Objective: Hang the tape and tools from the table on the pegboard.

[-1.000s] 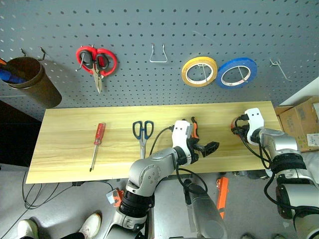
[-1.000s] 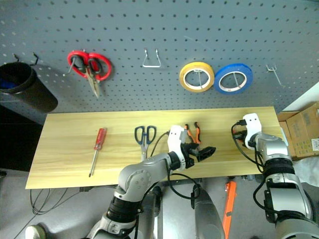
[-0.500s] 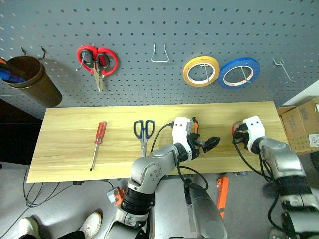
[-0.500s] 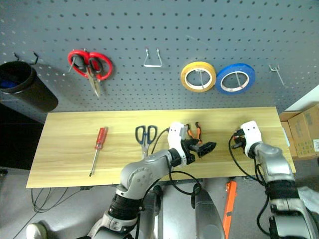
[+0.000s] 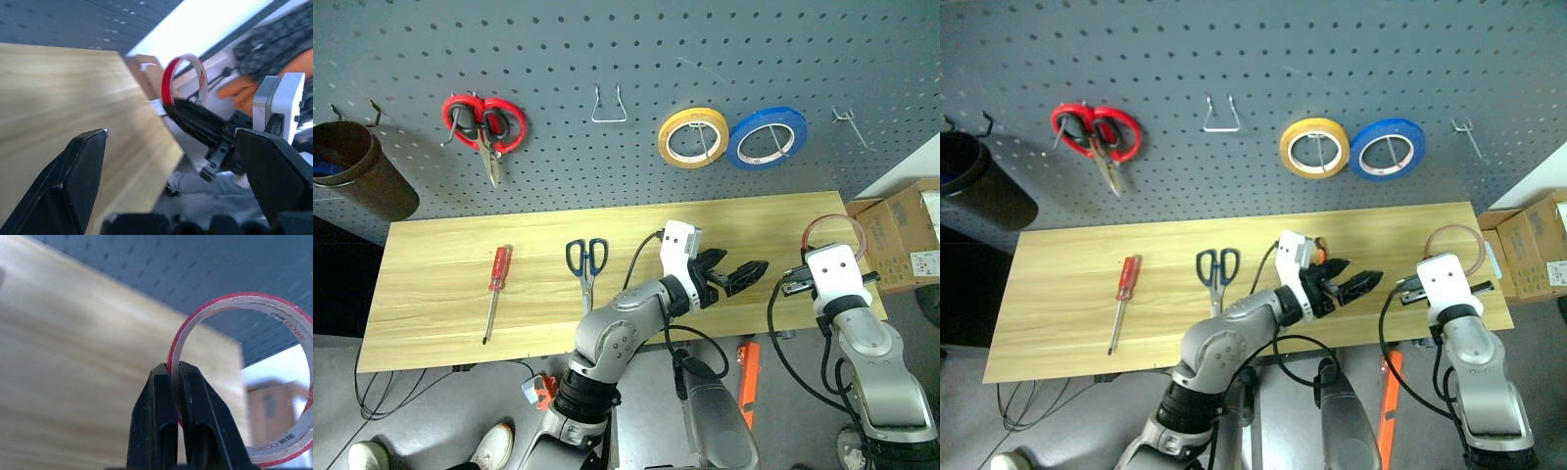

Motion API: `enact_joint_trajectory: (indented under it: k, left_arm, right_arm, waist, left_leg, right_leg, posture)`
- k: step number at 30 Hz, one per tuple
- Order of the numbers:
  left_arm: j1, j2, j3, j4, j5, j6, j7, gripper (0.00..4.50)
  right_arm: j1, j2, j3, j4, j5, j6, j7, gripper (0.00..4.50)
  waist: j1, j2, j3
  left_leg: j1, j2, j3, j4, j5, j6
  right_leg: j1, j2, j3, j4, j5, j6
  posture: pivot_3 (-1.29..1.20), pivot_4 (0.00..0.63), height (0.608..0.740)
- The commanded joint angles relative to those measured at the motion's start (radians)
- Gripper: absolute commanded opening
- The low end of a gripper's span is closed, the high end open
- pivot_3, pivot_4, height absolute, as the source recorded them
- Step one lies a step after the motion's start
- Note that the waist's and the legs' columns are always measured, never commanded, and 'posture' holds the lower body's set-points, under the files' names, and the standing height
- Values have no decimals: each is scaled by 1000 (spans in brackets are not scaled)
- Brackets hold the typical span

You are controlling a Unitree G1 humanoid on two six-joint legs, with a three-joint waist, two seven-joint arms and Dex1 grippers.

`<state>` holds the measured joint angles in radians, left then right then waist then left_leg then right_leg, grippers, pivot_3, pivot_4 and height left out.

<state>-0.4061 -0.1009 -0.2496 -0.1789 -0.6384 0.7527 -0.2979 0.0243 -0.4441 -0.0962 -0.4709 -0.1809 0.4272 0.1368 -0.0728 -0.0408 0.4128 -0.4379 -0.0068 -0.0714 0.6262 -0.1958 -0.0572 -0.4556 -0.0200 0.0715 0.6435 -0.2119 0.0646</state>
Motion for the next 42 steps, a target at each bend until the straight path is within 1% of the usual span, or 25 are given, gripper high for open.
enact_joint_trajectory:
  k: [1, 6, 16, 23, 27, 32, 40, 42]
  left_arm:
    - [-6, -23, 20, -65, -54, 12, -33, 4500]
    - [-26, -22, 66, -67, -79, 12, -31, 4500]
    - [-35, -56, 64, -65, -82, -22, -35, 4500]
    - [-57, -74, 61, -36, -83, -44, -52, 4500]
    - [-63, -81, 61, -26, -79, -48, -57, 4500]
    - [-68, -85, 59, -26, -86, -47, -64, 4500]
    - [-85, -103, 55, -10, -76, -63, -62, 4500]
    - [-98, -112, 50, 4, -62, -82, -63, 4500]
  right_arm:
    - [29, -14, -6, -59, -56, -92, -23, 38]
    - [-26, -20, -22, -47, -86, -190, -27, 38]
    - [-156, -47, -32, 35, -89, -326, -12, 38]
    - [-234, -73, -52, 115, -117, -408, -39, 38]
    - [-256, -75, -57, 155, -101, -439, -30, 38]
    - [-335, -108, -84, 291, -58, -489, -6, 38]
    - [-416, -119, -96, 441, -6, -512, 10, 38]
    - [-439, -111, -99, 473, 30, -495, 33, 38]
  waist:
    - [-7, 0, 0]
    - [-15, 0, 0]
    - [-14, 0, 0]
    - [-14, 0, 0]
    - [-14, 0, -1]
    - [-15, 1, -1]
    - [-14, 1, -1]
    - [-14, 1, -1]
  left_leg:
    - [-1, 0, 0, 0, 0, 0]
    - [-1, 0, 0, 1, 0, 0]
    - [-1, 0, 0, 1, 0, 0]
    - [-1, -1, 1, 2, 0, 0]
    - [-1, 0, 1, 2, 0, 0]
    - [-1, -1, 2, 3, 0, 0]
    - [0, -1, 2, 4, 0, 1]
    - [0, 0, 2, 4, 0, 1]
  right_leg:
    - [0, 0, 0, 0, 0, 0]
    - [0, 0, 0, 0, 0, 0]
    - [0, 0, 0, 0, 0, 1]
    - [0, 0, 1, 1, 1, 2]
    - [0, 0, 1, 1, 1, 2]
    - [0, 0, 1, 2, 2, 3]
    - [1, 0, 2, 2, 3, 2]
    - [1, 0, 2, 2, 3, 2]
  posture:
    - [-152, 411, 740]
    - [-155, 404, 740]
    - [-150, 396, 740]
    - [-156, 385, 740]
    - [-159, 381, 740]
    - [-155, 373, 740]
    - [-146, 370, 740]
    - [-146, 370, 740]
